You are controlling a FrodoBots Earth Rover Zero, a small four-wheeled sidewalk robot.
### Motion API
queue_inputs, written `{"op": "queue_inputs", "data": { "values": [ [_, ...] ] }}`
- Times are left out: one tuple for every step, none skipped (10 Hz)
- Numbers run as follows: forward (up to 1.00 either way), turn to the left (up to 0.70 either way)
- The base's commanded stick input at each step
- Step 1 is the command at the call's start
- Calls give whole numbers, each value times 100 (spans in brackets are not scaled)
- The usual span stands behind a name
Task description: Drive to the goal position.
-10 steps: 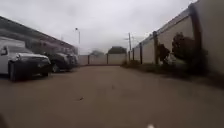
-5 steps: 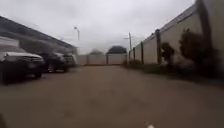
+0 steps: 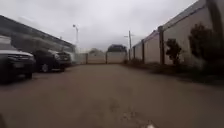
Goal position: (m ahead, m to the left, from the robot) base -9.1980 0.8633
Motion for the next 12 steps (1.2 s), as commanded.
{"op": "queue_inputs", "data": {
  "values": [
    [100, 0],
    [100, 0],
    [100, 0],
    [100, 0],
    [100, 0],
    [100, 0],
    [100, 0],
    [100, 0],
    [100, 0],
    [100, 0],
    [100, 0],
    [100, 0]
  ]
}}
